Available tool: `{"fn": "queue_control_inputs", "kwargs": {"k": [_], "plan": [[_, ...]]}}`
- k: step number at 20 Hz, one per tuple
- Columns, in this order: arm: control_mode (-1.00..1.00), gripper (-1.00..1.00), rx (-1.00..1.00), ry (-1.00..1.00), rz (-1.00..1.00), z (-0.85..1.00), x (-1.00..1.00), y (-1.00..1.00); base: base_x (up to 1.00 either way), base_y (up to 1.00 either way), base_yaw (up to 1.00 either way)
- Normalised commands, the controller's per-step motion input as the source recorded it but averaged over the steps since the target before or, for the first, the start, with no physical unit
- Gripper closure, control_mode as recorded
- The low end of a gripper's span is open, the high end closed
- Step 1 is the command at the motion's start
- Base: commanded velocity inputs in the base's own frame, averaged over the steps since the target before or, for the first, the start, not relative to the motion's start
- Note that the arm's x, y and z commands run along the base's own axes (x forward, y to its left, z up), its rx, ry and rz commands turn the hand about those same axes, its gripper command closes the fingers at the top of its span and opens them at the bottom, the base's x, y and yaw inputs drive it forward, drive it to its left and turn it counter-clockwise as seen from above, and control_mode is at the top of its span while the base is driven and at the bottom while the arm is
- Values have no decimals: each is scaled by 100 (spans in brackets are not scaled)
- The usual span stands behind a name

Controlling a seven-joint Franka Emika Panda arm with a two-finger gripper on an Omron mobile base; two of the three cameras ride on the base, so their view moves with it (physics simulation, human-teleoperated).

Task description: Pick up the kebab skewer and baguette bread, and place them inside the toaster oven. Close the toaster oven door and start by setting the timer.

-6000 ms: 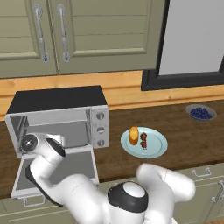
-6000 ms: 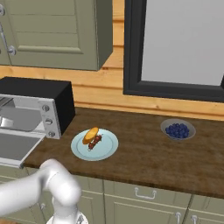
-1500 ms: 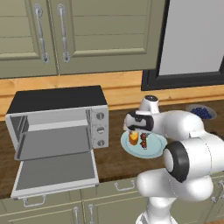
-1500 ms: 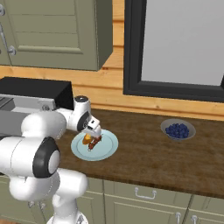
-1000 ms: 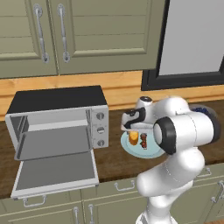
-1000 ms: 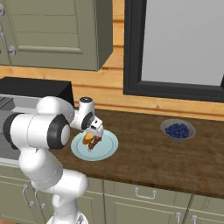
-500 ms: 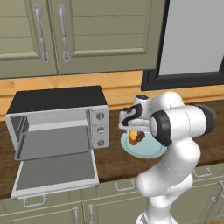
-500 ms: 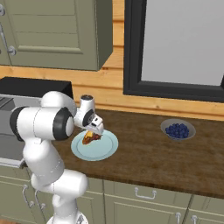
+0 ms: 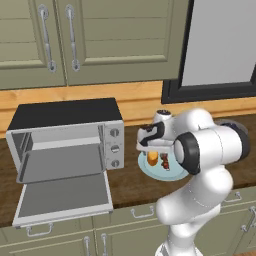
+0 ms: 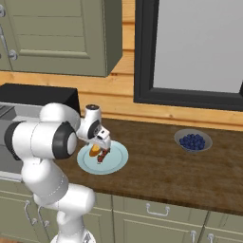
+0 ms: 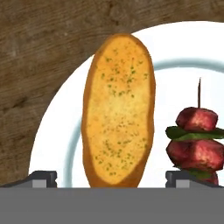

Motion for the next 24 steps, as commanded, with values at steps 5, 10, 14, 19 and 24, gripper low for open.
{"fn": "queue_control_inputs", "kwargs": {"k": [5,10,14,19,24], "plan": [[-100,-100,0,0,0,-20,-6,0,0,0,0],[-100,-100,0,0,0,-9,0,0,0,0,0],[-100,-100,0,0,0,-30,0,0,0,0,0],[-100,-100,0,0,0,-23,17,0,0,0,0],[-100,-100,0,0,0,-30,15,-2,0,0,0]]}}
